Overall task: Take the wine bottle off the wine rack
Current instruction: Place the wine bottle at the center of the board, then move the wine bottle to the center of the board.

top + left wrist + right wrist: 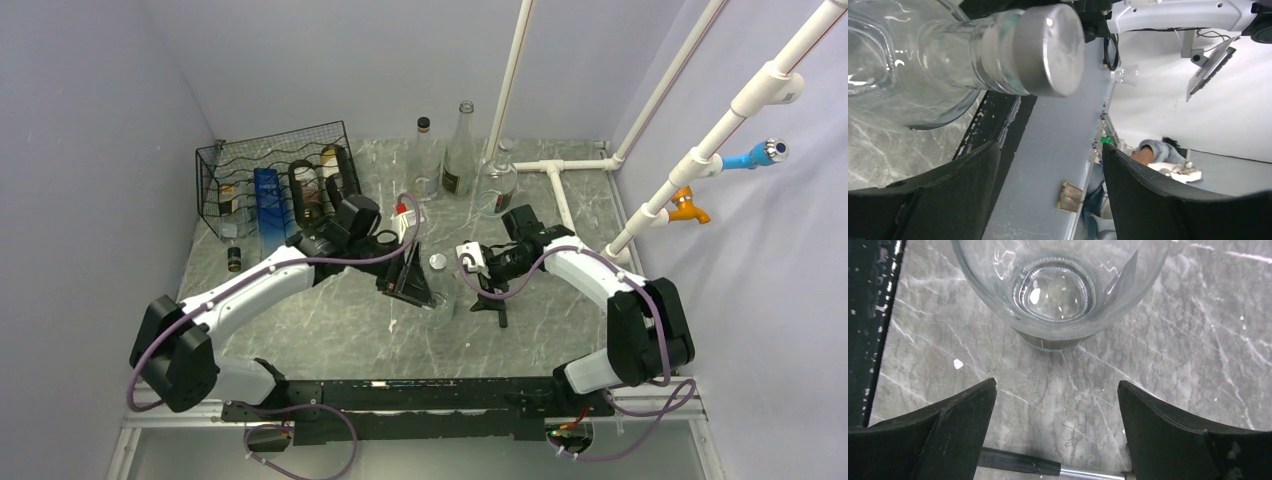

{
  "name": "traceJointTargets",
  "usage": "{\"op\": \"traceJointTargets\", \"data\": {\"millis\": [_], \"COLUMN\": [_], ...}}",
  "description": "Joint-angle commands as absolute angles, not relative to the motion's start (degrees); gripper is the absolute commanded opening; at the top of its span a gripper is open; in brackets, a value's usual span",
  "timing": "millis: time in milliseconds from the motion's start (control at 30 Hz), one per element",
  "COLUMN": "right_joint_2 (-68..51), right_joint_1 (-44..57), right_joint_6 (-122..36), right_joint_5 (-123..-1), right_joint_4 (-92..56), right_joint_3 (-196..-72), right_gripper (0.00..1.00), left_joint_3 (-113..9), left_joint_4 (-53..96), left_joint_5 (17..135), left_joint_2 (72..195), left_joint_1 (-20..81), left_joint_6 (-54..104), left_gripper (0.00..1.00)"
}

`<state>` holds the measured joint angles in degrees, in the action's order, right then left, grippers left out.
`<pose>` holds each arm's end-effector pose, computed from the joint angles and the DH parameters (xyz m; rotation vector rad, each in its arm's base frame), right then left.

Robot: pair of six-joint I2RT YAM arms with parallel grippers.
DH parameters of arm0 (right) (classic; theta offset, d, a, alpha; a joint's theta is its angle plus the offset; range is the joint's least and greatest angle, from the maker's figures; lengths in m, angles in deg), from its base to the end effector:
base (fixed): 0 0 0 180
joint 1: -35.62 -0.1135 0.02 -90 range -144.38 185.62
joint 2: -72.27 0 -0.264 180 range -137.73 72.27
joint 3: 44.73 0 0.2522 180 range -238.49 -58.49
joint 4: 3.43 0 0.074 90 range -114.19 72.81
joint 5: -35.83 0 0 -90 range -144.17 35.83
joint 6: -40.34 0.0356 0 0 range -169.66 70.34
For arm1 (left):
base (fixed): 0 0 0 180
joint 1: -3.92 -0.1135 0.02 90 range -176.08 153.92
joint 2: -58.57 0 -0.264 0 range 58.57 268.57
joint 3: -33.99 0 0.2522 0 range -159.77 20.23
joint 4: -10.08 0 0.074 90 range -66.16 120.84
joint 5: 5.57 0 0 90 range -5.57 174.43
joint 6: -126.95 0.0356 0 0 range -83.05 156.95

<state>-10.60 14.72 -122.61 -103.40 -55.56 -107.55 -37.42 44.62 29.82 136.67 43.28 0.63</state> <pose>0.2276 0.1158 0.1964 -1.8519 1.4979 0.8147 0.2037 -0.2046 0.2801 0.6485 2.4735 -1.7075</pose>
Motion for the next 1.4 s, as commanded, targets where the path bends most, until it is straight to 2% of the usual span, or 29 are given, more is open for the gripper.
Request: {"op": "traceJointTargets", "data": {"millis": [0,300,367,433,467,633,900,1200,1367], "right_joint_2": [-8.3,-2.9,-2.0,-1.6,-1.5,-2.9,-8.3,-10.5,-11.6], "right_joint_1": [15.2,15.2,15.2,14.9,14.7,12.3,6.4,1.2,-0.1], "right_joint_6": [-126.9,-123.1,-121.3,-120.5,-119.9,-116.2,-112.7,-111.2,-110.8], "right_joint_5": [-109.2,-110.4,-110.4,-110.7,-110.9,-111.7,-108.8,-105.9,-105.0], "right_joint_4": [-62.9,-68.5,-69.4,-70.8,-71.2,-72.4,-73.3,-72.9,-72.4], "right_joint_3": [-111.8,-116.5,-118.4,-120.7,-122.0,-128.7,-136.3,-137.1,-137.0], "right_gripper": [0.94,0.96,0.97,0.98,0.99,0.99,0.99,0.96,0.89], "left_joint_3": [-39.7,-32.2,-30.0,-27.5,-26.1,-21.8,-22.0,-19.8,-19.4], "left_joint_4": [47.8,46.3,45.0,43.0,41.8,38.7,42.9,41.9,42.2], "left_joint_5": [34.3,55.9,61.7,67.6,70.1,79.0,84.2,87.4,88.6], "left_joint_2": [131.5,118.0,114.0,110.3,108.7,102.6,100.5,96.0,94.5], "left_joint_1": [43.3,43.3,43.3,43.3,43.2,42.9,42.7,42.8,42.8], "left_joint_6": [8.2,13.1,13.6,13.3,13.0,11.7,12.7,13.0,13.3], "left_gripper": [0.80,0.82,0.86,0.97,0.99,1.00,1.00,0.99,0.99]}}
